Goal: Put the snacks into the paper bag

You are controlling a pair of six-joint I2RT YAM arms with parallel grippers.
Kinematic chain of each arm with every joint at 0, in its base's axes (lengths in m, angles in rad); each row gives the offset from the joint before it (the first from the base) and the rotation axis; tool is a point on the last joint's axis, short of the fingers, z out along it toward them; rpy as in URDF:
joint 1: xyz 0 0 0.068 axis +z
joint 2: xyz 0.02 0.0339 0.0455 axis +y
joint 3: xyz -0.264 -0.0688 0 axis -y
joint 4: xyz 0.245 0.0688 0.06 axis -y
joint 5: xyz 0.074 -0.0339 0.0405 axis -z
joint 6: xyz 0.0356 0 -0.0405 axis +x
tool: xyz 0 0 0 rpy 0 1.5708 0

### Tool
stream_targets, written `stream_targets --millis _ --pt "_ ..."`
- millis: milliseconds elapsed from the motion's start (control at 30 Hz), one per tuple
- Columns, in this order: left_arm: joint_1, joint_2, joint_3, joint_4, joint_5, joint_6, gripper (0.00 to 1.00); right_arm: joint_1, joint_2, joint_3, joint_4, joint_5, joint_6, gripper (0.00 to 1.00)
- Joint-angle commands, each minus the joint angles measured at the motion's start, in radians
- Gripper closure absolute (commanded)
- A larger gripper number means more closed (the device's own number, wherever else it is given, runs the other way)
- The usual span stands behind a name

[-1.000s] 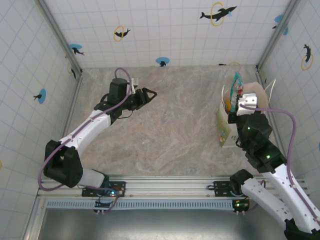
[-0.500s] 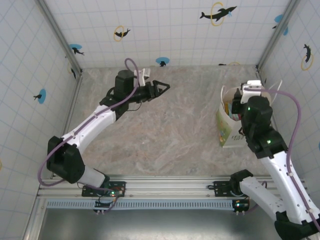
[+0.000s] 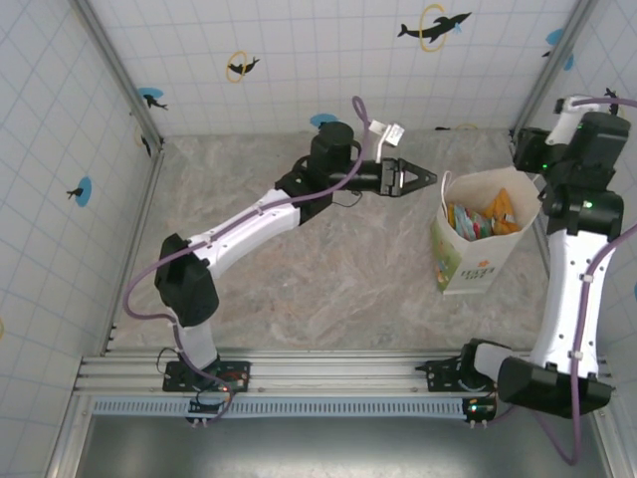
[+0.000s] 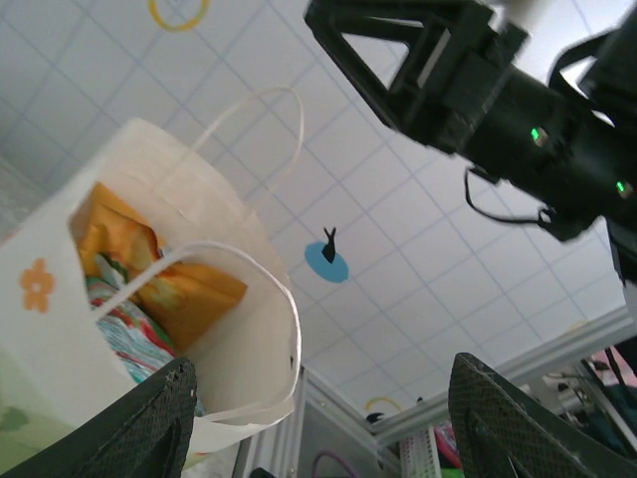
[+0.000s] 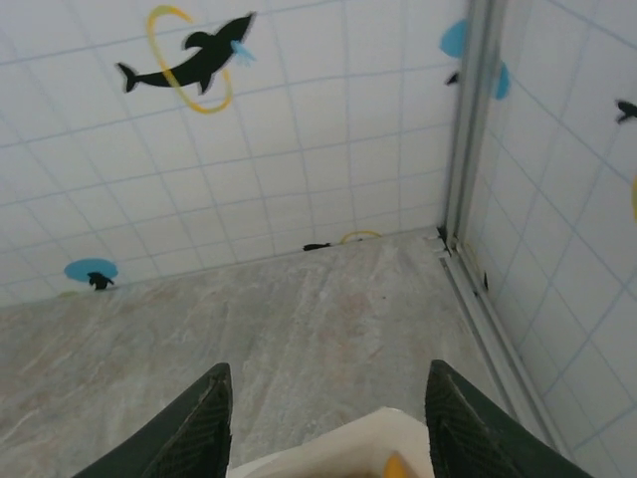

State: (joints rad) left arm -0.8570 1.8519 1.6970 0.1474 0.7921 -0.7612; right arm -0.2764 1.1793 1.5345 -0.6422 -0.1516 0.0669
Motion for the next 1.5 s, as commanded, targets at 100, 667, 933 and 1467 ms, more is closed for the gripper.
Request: stream_targets --millis 100,667,933,1467 --pt "-0.013 0.061 0.032 0.091 0.001 -0.044 0.32 -0.314 0.019 -0.012 0.098 -0.370 0.258 0.45" --pt "-0.070 0.184 0.133 0.197 0.038 -0.135 0.58 -0.496 -0.079 -0.322 0.391 -0.622 0.545 0.43" --pt "-0.065 0.143 0.190 0.087 -0.007 -0.027 1.00 -0.497 -0.120 -0.396 0.506 -0.728 0.618 0.43" --pt "-0.039 0.132 0.198 0.088 -0.012 -0.021 1.00 -0.426 -0.111 -0.508 0.652 -0.790 0.681 0.47"
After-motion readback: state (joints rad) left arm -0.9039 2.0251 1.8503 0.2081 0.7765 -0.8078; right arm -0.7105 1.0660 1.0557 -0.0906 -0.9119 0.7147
